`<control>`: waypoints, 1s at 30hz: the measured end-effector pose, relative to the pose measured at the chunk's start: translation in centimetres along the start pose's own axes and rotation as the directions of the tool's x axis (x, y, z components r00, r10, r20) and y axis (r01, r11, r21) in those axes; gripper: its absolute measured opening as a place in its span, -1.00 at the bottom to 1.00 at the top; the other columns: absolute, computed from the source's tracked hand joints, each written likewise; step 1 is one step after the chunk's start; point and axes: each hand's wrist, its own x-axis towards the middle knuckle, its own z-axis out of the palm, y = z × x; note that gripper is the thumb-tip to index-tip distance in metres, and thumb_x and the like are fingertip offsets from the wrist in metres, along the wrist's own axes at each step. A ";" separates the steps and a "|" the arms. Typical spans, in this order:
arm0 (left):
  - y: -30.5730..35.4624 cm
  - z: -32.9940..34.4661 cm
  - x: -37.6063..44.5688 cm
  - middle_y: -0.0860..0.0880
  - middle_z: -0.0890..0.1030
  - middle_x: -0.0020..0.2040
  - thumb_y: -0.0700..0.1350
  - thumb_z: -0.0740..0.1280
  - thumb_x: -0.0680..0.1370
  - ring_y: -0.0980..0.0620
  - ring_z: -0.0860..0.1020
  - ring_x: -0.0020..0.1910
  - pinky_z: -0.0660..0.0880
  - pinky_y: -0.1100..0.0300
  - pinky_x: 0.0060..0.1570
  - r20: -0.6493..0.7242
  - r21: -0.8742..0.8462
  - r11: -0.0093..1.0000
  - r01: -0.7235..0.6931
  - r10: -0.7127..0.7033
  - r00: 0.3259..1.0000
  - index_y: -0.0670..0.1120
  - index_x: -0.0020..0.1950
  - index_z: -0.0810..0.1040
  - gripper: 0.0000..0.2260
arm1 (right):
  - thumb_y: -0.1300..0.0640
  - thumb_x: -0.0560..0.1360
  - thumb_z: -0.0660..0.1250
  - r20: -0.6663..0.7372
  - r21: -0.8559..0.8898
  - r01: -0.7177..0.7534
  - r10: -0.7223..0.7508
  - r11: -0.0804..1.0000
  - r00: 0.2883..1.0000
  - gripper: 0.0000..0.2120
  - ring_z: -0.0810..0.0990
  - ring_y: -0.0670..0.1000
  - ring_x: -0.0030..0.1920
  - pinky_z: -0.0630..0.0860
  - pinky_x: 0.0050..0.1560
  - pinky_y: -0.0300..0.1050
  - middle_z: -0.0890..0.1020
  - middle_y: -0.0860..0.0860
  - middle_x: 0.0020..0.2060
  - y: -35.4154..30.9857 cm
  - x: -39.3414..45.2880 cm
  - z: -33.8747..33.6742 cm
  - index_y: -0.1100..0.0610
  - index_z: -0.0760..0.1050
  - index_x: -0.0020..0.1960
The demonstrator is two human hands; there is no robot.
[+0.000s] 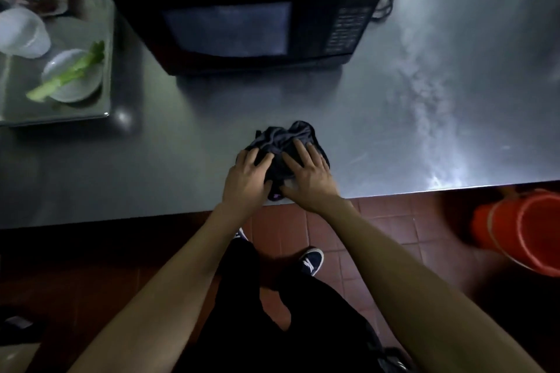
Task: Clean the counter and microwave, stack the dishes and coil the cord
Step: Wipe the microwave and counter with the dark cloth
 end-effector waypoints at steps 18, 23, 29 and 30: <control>18.4 2.9 4.5 -0.05 0.51 0.30 -0.22 0.40 0.47 -0.12 0.45 0.23 0.53 -0.04 0.02 0.030 -0.076 0.985 -0.157 0.160 0.987 0.00 0.45 0.32 -0.42 | 0.30 0.35 0.41 -0.257 0.224 -0.201 0.256 0.954 0.932 -0.50 0.41 0.28 0.14 0.55 -0.01 0.15 0.44 0.18 0.30 13.8 -9.0 -3.0 0.14 0.50 0.28; 20.4 2.0 7.8 -0.04 0.51 0.31 -0.24 0.40 0.47 -0.12 0.46 0.25 0.53 -0.08 0.10 -0.029 -0.229 0.947 -0.226 0.225 0.974 0.01 0.46 0.41 -0.44 | 0.36 0.32 0.35 -0.355 0.394 -0.205 0.354 0.896 0.865 -0.47 0.45 0.25 0.21 0.48 0.20 0.11 0.46 0.18 0.32 15.7 -8.2 -6.1 0.21 0.52 0.30; 22.7 -0.7 12.6 -0.01 0.50 0.32 -0.24 0.40 0.45 -0.10 0.46 0.27 0.55 -0.05 0.10 -0.112 -0.293 0.901 -0.321 0.301 0.947 0.03 0.42 0.47 -0.46 | 0.41 0.33 0.41 -0.421 0.416 -0.205 0.387 0.886 0.820 -0.50 0.48 0.25 0.27 0.50 0.24 0.16 0.50 0.19 0.29 18.5 -6.5 -11.2 0.25 0.55 0.27; 23.2 -1.0 13.3 -0.01 0.50 0.32 -0.24 0.40 0.45 -0.09 0.46 0.27 0.55 -0.05 0.10 -0.113 -0.299 0.895 -0.332 0.312 0.943 0.03 0.42 0.47 -0.46 | 0.41 0.33 0.41 -0.427 0.415 -0.204 0.387 0.887 0.817 -0.51 0.48 0.24 0.27 0.51 0.23 0.16 0.50 0.20 0.29 18.9 -6.3 -11.7 0.25 0.55 0.27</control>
